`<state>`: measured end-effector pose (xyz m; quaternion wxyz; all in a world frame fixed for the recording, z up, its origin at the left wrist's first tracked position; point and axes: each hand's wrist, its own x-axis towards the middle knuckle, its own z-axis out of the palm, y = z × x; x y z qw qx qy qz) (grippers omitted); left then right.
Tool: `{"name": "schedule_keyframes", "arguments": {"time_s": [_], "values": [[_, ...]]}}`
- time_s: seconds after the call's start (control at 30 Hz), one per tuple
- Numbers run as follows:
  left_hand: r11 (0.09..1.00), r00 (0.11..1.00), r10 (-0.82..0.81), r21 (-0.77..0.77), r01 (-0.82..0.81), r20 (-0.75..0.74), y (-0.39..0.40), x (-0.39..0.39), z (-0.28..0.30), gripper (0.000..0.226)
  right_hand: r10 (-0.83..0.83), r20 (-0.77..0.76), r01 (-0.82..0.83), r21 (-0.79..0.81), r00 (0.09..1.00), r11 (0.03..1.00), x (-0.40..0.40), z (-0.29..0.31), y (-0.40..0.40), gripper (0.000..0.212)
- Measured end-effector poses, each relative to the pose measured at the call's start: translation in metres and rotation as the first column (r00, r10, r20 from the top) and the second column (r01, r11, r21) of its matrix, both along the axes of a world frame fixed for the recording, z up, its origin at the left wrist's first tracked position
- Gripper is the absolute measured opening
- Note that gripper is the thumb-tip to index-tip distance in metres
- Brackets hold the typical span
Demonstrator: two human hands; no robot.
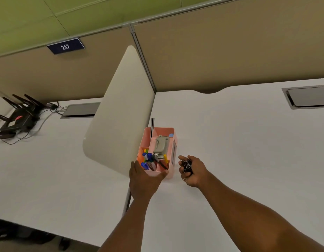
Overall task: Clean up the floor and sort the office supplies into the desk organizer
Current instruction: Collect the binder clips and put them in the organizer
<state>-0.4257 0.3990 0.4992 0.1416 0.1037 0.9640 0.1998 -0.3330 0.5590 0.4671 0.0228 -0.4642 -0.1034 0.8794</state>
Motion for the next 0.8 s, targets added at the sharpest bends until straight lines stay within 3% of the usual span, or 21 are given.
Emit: {"name": "schedule_keyframes", "arguments": {"time_s": [0.07,0.23,0.5,0.8], "values": [[1.0,1.0,-0.002,0.012,0.002,0.015,0.008,-0.004,-0.004,0.142,0.035,0.027,-0.036,0.028,0.999,0.999,-0.009,-0.004,0.006,0.035],[0.998,0.993,0.024,0.056,-0.018,-0.116,0.016,-0.004,-0.015,0.135,0.118,0.068,-0.122,0.072,0.991,0.99,-0.029,-0.015,0.019,0.037],[0.999,0.995,0.046,0.024,-0.044,-0.088,0.019,0.002,-0.019,0.13,0.282,0.074,-0.288,0.09,0.957,0.954,-0.044,-0.021,0.026,0.041],[0.999,0.997,0.036,-0.025,-0.038,-0.068,0.016,0.001,-0.023,0.132,0.261,0.108,-0.273,0.118,0.959,0.955,-0.031,-0.028,0.04,0.043]]}}
